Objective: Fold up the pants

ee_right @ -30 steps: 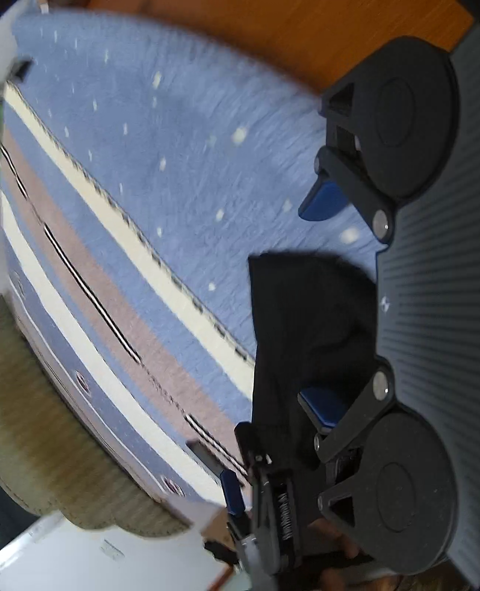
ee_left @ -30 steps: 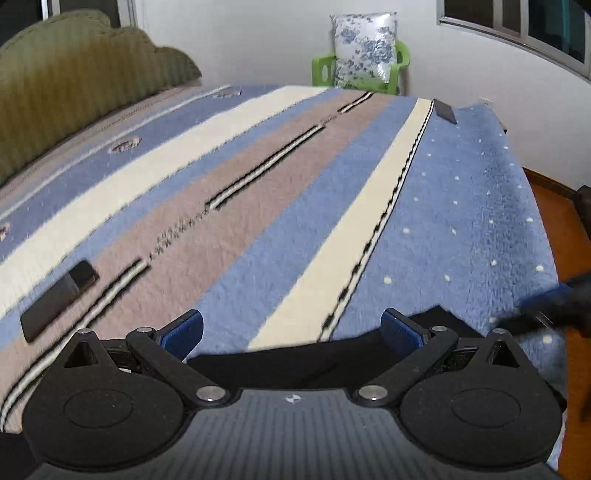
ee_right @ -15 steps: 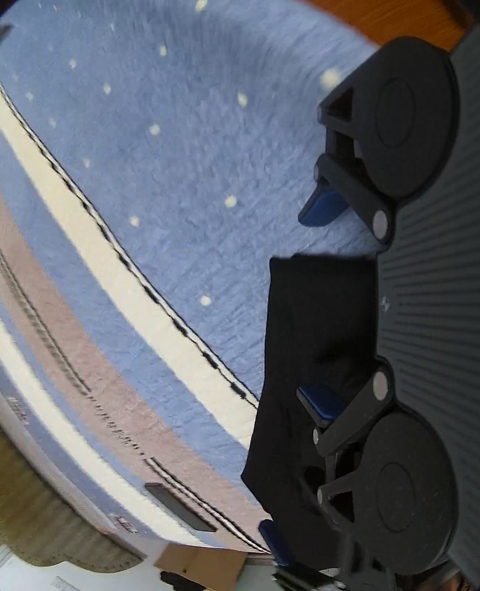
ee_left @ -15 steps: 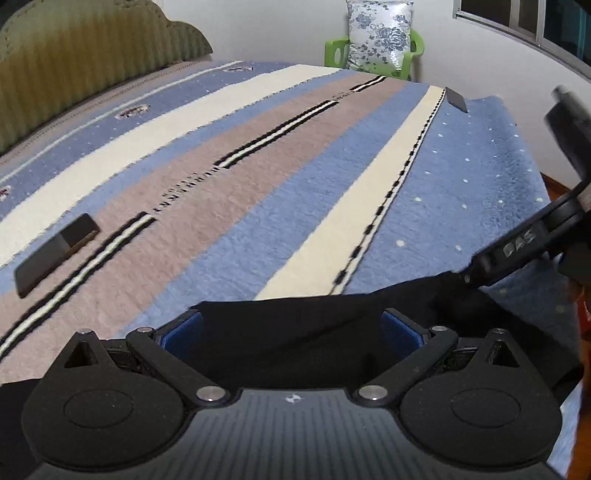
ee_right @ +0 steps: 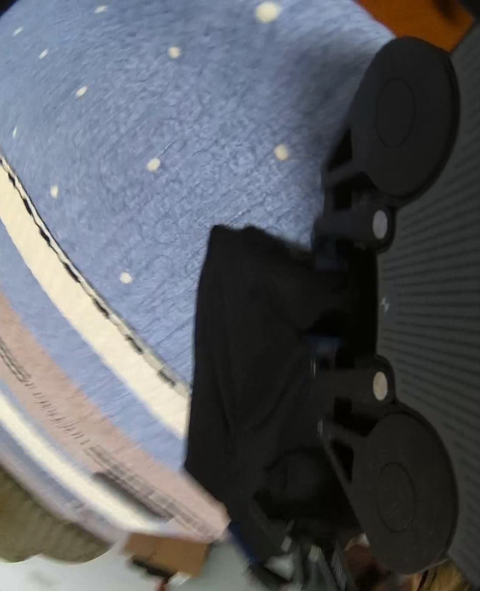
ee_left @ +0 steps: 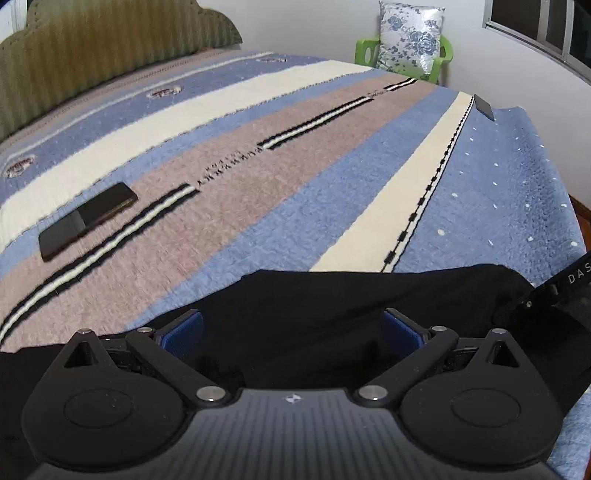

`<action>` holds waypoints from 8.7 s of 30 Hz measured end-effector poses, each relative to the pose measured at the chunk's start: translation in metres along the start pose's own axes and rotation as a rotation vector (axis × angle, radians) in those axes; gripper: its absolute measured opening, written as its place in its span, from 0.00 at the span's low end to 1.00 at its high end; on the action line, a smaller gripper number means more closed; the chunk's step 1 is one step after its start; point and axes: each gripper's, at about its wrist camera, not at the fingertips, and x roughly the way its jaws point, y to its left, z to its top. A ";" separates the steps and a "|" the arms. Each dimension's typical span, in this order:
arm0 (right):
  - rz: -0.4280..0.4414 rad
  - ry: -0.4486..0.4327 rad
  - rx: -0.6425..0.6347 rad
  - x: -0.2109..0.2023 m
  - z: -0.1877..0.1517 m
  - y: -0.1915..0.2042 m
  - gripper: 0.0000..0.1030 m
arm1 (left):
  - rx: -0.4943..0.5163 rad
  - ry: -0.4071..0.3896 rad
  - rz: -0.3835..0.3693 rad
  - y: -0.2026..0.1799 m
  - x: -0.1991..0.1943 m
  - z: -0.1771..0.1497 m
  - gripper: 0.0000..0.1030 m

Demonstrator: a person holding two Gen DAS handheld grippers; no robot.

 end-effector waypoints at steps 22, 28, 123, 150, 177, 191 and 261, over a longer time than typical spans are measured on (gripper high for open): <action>0.189 -0.256 -0.197 -0.068 -0.026 0.163 0.12 | -0.186 -0.101 0.244 0.127 -0.073 -0.051 1.00; 0.226 -0.237 -0.277 -0.049 -0.027 0.235 0.12 | -0.277 -0.167 0.366 0.192 -0.112 -0.077 1.00; -0.278 -0.512 -0.671 0.071 -0.093 0.316 1.00 | -0.318 -0.226 0.013 0.300 -0.117 -0.107 1.00; -0.325 -0.397 -0.758 0.084 -0.161 0.307 1.00 | -0.135 -0.098 -0.011 0.272 -0.091 -0.141 1.00; -0.086 -0.347 -0.442 0.090 -0.159 0.283 1.00 | -0.209 -0.084 0.396 0.223 -0.119 -0.139 1.00; -0.052 -0.397 -0.416 0.071 -0.152 0.266 1.00 | -0.175 -0.068 0.421 0.216 -0.113 -0.137 1.00; 0.638 -0.144 0.187 0.134 -0.085 0.175 0.77 | -1.128 0.052 -0.598 0.376 -0.068 -0.254 1.00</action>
